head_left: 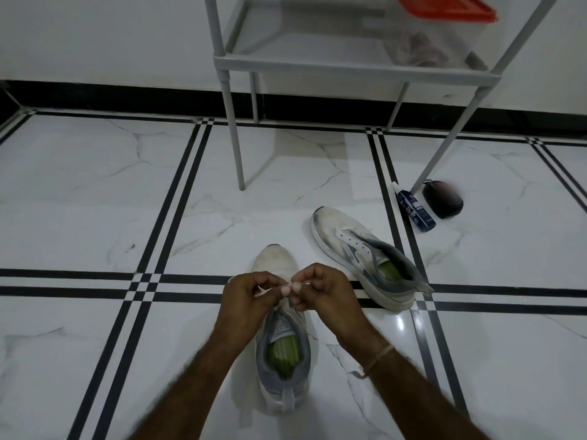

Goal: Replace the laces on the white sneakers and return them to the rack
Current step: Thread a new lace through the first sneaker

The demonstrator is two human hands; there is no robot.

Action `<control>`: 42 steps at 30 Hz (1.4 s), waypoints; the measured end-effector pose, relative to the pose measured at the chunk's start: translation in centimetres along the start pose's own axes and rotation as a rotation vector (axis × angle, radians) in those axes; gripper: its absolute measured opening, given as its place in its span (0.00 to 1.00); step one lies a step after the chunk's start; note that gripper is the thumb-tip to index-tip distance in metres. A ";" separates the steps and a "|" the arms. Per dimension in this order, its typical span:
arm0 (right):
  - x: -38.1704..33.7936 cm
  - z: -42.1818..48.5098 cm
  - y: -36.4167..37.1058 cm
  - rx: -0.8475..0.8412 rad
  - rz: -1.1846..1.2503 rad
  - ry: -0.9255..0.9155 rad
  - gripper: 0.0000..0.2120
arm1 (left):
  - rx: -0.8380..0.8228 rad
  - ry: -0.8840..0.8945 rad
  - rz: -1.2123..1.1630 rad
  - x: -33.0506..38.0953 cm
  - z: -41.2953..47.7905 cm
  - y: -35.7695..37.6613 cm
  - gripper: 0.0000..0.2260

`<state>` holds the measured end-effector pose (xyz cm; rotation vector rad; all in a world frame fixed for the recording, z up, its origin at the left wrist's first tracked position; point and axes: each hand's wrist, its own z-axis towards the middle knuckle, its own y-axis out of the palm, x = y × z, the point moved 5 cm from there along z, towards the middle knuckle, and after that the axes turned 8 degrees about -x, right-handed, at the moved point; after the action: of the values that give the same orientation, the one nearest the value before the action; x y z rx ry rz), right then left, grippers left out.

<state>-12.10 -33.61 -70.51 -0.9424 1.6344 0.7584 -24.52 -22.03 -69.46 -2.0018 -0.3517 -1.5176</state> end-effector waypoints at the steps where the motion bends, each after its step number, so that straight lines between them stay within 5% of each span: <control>1: 0.0 -0.1 0.0 0.022 0.006 0.001 0.02 | 0.007 -0.018 -0.016 -0.2 -0.1 -0.1 0.04; 8: 0.3 -0.5 0.2 -0.013 -0.024 0.014 0.06 | 0.034 -0.117 -0.023 -1.8 -0.6 -0.6 0.02; 12: 1.7 -1.1 0.5 -0.110 -0.402 0.070 0.16 | 0.032 -0.141 -0.066 -2.6 -0.8 -1.5 0.04; 14: 2.2 -1.2 0.5 -0.083 -0.470 0.066 0.12 | 0.023 -0.164 -0.046 -2.9 -0.9 -1.4 0.04; 17: 2.6 -1.1 0.2 -0.040 -0.438 0.043 0.05 | 0.002 -0.176 0.015 -3.1 -1.1 -1.0 0.03; 27: 3.6 -1.7 -0.1 -0.009 -0.115 0.165 0.07 | -0.066 -0.030 0.366 -2.2 -1.1 -0.2 0.06; 34: 3.8 -1.6 0.1 0.006 -0.131 0.170 0.08 | -0.089 0.007 0.580 -1.1 -0.7 0.3 0.20; 42: 3.9 -1.8 0.1 0.014 -0.155 0.159 0.08 | -0.084 0.034 0.671 -1.3 -1.0 1.0 0.15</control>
<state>-13.57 -35.86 -73.89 -1.1285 1.6786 0.5777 -25.15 -23.28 -70.82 -1.8799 0.3768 -1.1395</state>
